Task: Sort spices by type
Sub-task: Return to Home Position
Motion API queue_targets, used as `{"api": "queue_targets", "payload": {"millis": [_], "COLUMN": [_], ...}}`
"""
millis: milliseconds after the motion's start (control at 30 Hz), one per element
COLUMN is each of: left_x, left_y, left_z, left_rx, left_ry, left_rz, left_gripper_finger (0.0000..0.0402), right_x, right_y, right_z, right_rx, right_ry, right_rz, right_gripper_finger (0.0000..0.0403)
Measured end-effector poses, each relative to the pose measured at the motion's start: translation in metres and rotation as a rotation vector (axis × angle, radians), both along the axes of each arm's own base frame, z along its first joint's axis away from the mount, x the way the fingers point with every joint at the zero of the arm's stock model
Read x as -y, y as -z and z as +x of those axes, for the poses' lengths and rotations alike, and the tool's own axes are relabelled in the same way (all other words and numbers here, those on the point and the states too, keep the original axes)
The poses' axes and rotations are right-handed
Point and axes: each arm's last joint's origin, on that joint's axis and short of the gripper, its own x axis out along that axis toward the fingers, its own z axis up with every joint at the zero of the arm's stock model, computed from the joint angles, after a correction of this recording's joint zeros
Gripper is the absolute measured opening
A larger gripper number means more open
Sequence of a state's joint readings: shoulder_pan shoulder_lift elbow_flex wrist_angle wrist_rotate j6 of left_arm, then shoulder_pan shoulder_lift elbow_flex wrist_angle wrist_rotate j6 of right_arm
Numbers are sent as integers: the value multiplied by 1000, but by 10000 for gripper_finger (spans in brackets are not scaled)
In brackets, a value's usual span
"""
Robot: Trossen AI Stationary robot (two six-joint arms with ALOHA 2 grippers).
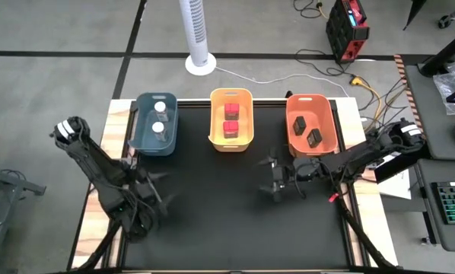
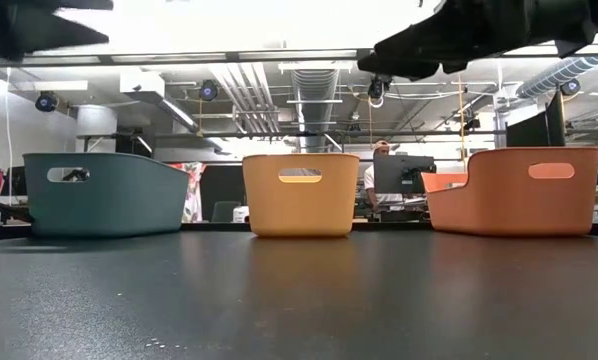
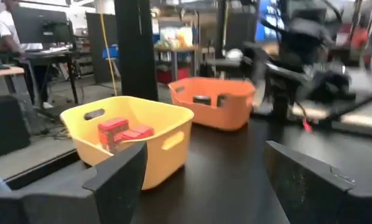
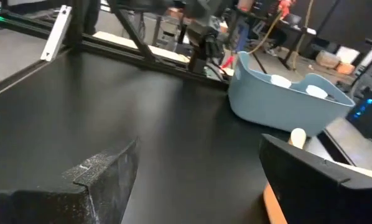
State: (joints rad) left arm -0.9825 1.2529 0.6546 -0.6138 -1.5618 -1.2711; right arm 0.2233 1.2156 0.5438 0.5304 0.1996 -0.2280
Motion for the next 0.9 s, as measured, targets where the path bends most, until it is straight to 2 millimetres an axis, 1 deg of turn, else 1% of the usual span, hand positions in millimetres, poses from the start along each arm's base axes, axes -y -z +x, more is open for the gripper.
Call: {"api": "queue_targets", "payload": {"millis": [67,167,233,300,400,467,533,567,633,700,767,833,900], "left_x": [17,43,53,56,51,42,28,18,-5,-30,-52,-69,-86], "left_y": [-9,-27,-42,-57,-72,-78,-83,-84,-84,-83,-83,-83,-85], "left_z": [17,46,63,78,99,113,129,136,144,147,145,141,133], "left_rx": [-76,-211,-262,-290,-361,-414,-458,-477,-525,-562,-547,-461,-298], "left_ry": [8,79,105,79,63,96,168,187,195,186,220,311,450], "left_rz": [44,145,225,278,344,368,366,359,350,328,301,289,287], "left_gripper_finger": [304,304,304,304,304,304,304,304,304,304,304,304,304], "right_x": [3,6,7,7,6,4,2,2,5,8,12,17,23], "right_y": [-1,-1,-1,-1,-1,-2,-6,-9,-16,-23,-29,-34,-36], "right_z": [0,1,1,1,1,0,-2,-4,-7,-12,-20,-29,-38], "right_rx": [2,2,2,2,1,7,26,39,71,109,147,185,206], "right_ry": [14,25,26,23,-12,-89,-164,-176,-170,-162,-159,-148,-122], "right_rz": [0,0,-4,-10,-18,-30,-41,-52,-78,-106,-135,-149,-148], "right_gripper_finger": [315,309,306,302,298,297,299,301,305,311,315,320,324]}}
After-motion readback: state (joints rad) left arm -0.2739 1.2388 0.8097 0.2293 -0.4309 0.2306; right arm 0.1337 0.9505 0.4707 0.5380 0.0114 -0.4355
